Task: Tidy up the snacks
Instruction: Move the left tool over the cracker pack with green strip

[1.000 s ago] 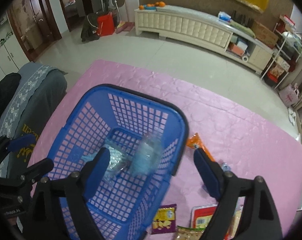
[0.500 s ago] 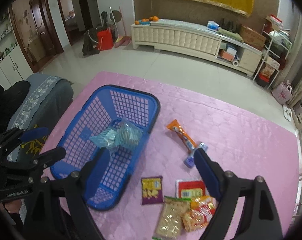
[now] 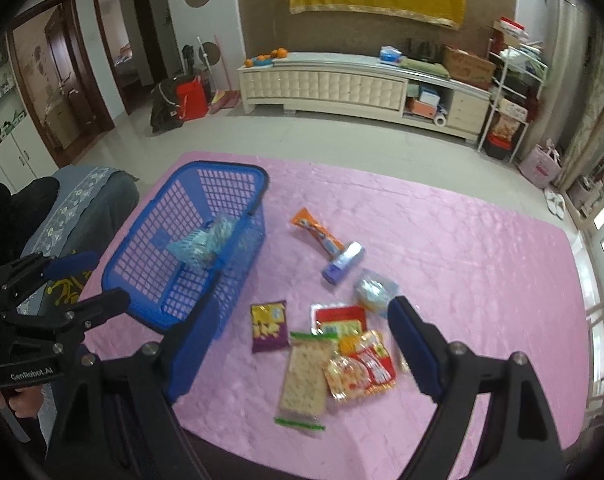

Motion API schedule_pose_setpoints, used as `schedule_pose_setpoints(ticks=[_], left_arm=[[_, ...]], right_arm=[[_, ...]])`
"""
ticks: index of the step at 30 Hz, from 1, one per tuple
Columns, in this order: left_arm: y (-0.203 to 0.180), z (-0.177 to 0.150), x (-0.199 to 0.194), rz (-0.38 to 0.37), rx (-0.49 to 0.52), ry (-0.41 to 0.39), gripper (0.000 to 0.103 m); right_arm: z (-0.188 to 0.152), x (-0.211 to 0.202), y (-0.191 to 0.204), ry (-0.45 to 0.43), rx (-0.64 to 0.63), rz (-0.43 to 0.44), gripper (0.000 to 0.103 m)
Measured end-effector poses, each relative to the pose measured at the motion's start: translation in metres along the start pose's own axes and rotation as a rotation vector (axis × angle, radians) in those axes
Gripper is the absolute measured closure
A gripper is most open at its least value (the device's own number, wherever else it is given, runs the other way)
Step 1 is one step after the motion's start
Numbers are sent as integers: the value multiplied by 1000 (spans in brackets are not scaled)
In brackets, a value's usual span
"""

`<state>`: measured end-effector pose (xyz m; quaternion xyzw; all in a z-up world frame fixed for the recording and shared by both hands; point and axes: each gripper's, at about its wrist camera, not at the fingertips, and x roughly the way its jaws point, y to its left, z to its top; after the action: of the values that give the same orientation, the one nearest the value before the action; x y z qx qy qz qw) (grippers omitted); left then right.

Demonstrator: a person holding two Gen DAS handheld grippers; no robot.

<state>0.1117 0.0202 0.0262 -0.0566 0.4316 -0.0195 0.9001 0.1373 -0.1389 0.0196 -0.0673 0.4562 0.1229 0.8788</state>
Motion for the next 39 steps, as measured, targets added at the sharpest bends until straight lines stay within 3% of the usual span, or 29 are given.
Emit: schedule_pose_setpoints(ticks=[7, 20, 24, 39], left_arm=[[-35, -22, 20, -26, 23, 36, 28], [-93, -73, 101, -109, -4, 231, 28], [-98, -81, 126, -156, -54, 304, 28], [-96, -78, 202, -112, -150, 422, 28]], right_arm=[[-39, 3, -29, 20, 43, -17, 14], [-109, 31, -84, 136, 144, -17, 14], [-121, 41, -94, 160, 169, -11, 14], [-133, 88, -125, 246, 229, 42, 14]])
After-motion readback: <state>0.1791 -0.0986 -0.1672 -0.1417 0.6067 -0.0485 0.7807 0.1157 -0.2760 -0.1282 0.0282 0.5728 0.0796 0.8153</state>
